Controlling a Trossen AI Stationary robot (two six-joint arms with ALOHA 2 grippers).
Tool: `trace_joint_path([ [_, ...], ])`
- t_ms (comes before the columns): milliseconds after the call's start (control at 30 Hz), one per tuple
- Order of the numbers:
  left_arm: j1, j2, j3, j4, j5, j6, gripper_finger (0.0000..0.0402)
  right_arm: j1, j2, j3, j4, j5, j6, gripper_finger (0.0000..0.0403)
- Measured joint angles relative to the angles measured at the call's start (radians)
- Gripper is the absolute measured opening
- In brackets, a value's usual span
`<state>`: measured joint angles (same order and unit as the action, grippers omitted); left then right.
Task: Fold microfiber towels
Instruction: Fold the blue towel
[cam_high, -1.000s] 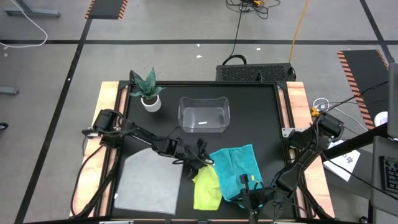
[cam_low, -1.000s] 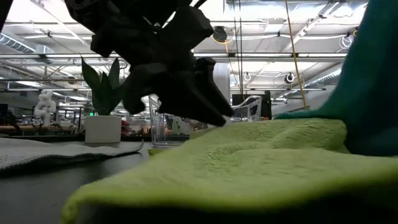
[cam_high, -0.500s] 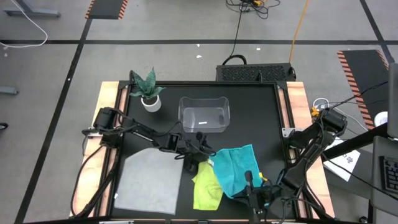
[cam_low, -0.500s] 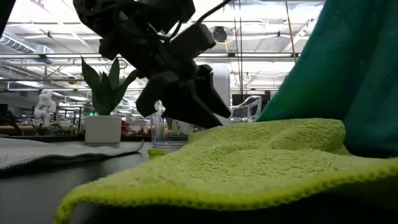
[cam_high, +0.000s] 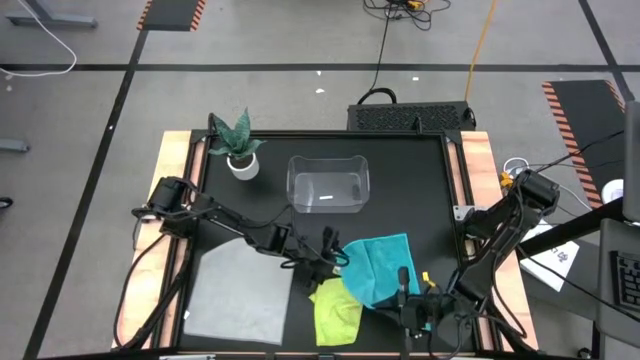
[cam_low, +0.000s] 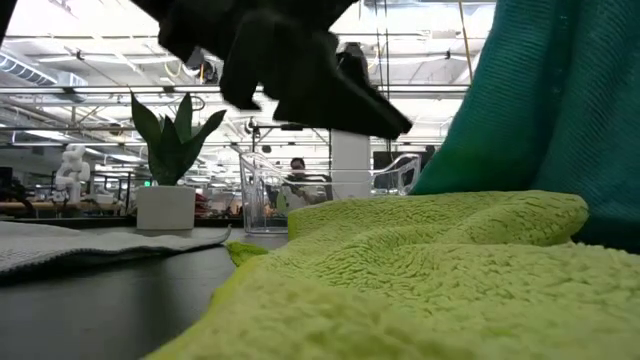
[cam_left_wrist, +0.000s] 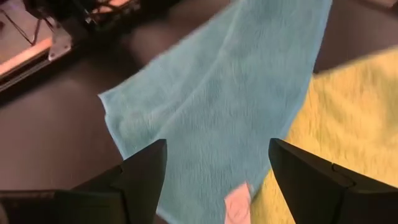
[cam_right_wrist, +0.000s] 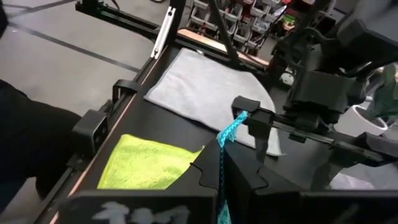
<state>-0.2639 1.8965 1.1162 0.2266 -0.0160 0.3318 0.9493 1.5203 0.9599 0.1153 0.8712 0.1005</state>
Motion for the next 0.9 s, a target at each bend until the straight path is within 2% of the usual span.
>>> trace_joint_path([
  [133,-0.015,0.000,0.023,-0.036,0.063,-0.068,0.0283,0.001,-0.005,0.000,0.000,0.003,-0.010,0.0000],
  [233,-0.033,0.000,0.023,-0.044,0.068,-0.104,0.0282,0.005,-0.005,0.000,-0.006,0.019,-0.012,0.0000],
  [367,-0.061,0.009,0.023,0.026,0.068,-0.126,0.0283,0.007,-0.005,0.000,-0.014,0.023,-0.011,0.0000],
  [567,-0.058,0.106,0.022,0.159,0.034,-0.174,0.0283,0.014,-0.005,-0.001,0.010,0.046,-0.041,0.0000],
  [667,-0.039,0.159,0.023,0.248,-0.053,-0.165,0.0283,0.021,-0.005,-0.001,0.039,0.046,-0.067,0.0000],
  [900,0.029,0.157,0.023,0.170,-0.059,-0.176,0.0282,0.041,-0.013,-0.001,0.046,0.050,-0.086,0.0000],
])
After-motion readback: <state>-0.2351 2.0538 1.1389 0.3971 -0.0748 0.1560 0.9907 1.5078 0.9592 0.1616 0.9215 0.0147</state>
